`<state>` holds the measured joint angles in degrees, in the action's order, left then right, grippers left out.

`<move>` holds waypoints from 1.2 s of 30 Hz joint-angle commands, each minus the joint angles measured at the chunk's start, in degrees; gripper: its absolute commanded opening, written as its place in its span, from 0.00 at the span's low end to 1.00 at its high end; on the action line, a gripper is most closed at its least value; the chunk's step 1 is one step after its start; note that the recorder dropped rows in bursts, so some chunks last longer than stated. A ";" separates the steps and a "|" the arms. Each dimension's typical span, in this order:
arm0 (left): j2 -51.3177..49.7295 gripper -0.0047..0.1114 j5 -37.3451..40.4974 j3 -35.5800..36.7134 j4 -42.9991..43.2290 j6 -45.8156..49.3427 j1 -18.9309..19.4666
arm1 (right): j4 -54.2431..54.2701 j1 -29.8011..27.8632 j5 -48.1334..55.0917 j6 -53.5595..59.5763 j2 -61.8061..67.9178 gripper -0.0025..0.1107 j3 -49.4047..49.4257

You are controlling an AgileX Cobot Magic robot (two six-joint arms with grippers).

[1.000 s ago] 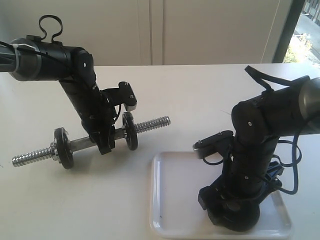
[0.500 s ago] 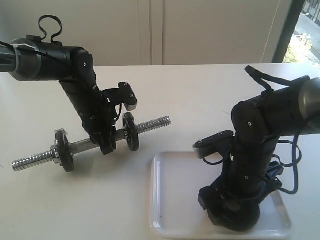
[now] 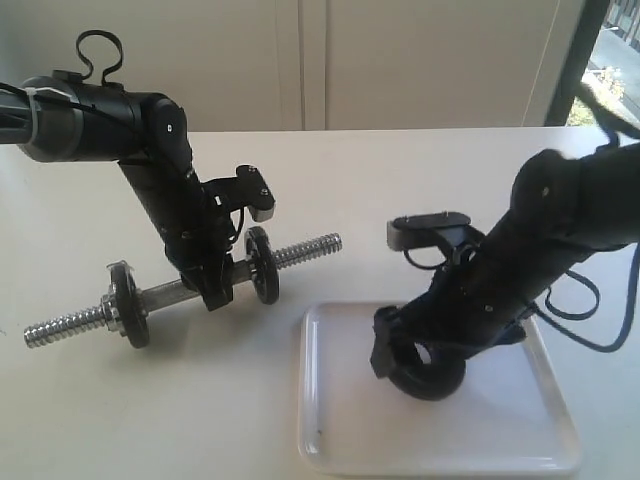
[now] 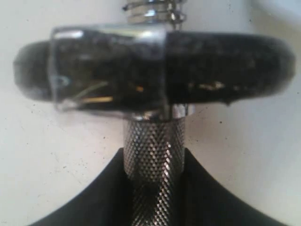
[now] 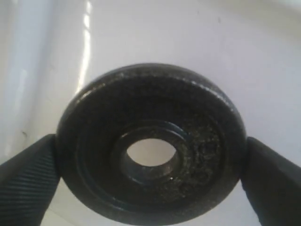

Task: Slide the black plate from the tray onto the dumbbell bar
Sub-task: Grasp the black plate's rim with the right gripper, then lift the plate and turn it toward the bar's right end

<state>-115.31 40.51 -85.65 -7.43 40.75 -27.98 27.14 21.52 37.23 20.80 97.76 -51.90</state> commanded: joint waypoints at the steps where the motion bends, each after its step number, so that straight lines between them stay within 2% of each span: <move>1: 8.06 0.04 1.11 -1.15 -2.76 -0.71 -0.05 | 15.82 -6.70 1.02 14.85 -1.02 0.02 -2.12; 5: 8.06 0.04 1.40 -1.15 -2.76 -0.71 -0.05 | 34.24 -12.21 5.03 31.78 -0.26 0.02 -2.39; 10: 8.06 0.04 2.12 -1.15 -3.71 -0.71 -0.05 | 45.67 -15.75 15.42 41.87 4.44 0.02 -4.05; 20: 8.06 0.04 2.64 -1.15 -4.10 -0.33 -0.05 | 54.93 -18.69 24.21 49.75 13.58 0.02 -8.42; 27: 9.04 0.04 2.80 -1.15 -4.23 -0.33 -0.05 | 57.87 -20.00 25.19 51.10 16.38 0.02 -10.48; 36: 8.67 0.04 3.53 -1.15 -4.23 -0.11 -0.05 | 65.45 -20.37 32.73 53.82 17.95 0.02 -13.07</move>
<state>-109.61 43.54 -85.21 -8.91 40.75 -27.98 86.48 1.65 64.79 72.62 116.42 -63.41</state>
